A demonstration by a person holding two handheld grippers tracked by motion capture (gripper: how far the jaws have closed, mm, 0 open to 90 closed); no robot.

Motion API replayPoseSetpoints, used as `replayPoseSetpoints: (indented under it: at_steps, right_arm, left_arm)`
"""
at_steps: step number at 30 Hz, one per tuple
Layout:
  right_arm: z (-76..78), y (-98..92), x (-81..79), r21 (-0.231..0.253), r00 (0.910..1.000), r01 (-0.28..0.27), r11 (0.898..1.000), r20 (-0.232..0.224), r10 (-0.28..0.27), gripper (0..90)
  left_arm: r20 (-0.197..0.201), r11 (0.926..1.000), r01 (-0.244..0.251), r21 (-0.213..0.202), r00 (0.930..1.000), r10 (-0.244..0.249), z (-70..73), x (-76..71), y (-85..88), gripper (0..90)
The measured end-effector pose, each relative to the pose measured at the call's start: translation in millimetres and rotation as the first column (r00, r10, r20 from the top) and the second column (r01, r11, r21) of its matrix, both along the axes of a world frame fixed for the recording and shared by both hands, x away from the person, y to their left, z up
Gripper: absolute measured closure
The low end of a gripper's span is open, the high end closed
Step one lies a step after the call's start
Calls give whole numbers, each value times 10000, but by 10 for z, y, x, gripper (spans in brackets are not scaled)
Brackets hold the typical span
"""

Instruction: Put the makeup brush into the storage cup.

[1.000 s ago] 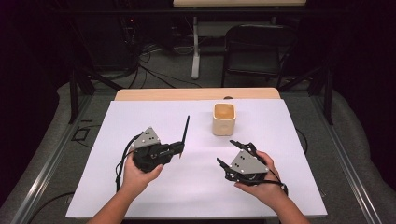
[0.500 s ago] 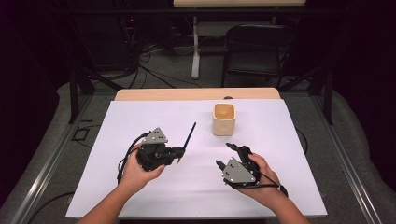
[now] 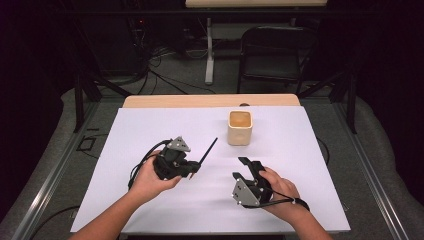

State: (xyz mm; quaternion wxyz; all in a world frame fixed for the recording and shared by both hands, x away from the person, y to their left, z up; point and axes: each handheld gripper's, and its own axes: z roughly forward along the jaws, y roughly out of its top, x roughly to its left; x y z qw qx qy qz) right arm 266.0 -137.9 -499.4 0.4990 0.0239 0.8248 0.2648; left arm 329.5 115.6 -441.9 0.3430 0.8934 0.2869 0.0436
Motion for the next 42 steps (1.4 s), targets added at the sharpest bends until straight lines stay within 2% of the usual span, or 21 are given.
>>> replayPoseSetpoints:
  at_steps: [6, 10, 11, 14, 18, 21, 22, 27, 32, 35, 36, 37, 42]
  right_arm:
    - [-73, 39, -23, -943, 9974, -223, 9953, 657, 286, 460]
    - [-67, 47, -27, -1838, 9908, -213, 9827, 1275, 454, 472]
    - [-73, 47, -26, -1857, 9896, -233, 9823, 1352, 491, 474]
    - [-58, 47, -10, -2583, 9823, -435, 9651, 1649, 884, 510]
    - [-25, 68, 1, -3215, 9752, -580, 9451, 1842, 1225, 536]
    - [7, 80, 13, -3353, 9734, -729, 9393, 1813, 1403, 548]
    - [23, 84, 10, -3433, 9750, -607, 9373, 1808, 1293, 548]
    - [105, 96, 30, -3462, 9708, -657, 9359, 1946, 1401, 555]
    - [158, 101, 48, -3654, 9716, -977, 9257, 1664, 1682, 567]
    - [176, 103, 45, -3782, 9675, -1159, 9184, 1662, 1906, 569]
    - [180, 101, 36, -3772, 9679, -1152, 9189, 1653, 1892, 568]
    - [195, 103, 36, -3844, 9645, -1204, 9153, 1731, 1996, 568]
    - [242, 102, 36, -3741, 9596, -1265, 9187, 1886, 2089, 567]
  left_arm:
    - [-244, 9981, 149, 605, 9996, -134, 18, 19, -86, 835]
    - [-294, 9946, 365, 970, 9990, -338, 27, 19, -154, 835]
    - [-291, 9937, 433, 1032, 9988, -405, 29, 21, -168, 834]
    - [-328, 9928, 521, 1080, 9983, -488, 38, 19, -198, 834]
    - [-340, 9922, 587, 1104, 9979, -552, 39, 23, -211, 834]
    - [-340, 9923, 595, 1086, 9978, -561, 39, 29, -209, 835]
    - [-337, 9922, 611, 1084, 9978, -578, 39, 34, -206, 835]
    - [-420, 9917, 618, 1125, 9975, -574, 39, 44, -204, 835]
    - [-543, 9874, 776, 1382, 9960, -707, 23, 58, -222, 834]
    - [-557, 9861, 832, 1441, 9956, -758, 31, 57, -243, 834]
    - [-561, 9854, 871, 1463, 9952, -796, 36, 58, -251, 835]
    - [-568, 9845, 891, 1508, 9951, -814, 40, 54, -261, 835]
    - [-567, 9778, 1089, 1791, 9933, -1002, 77, 47, -303, 835]
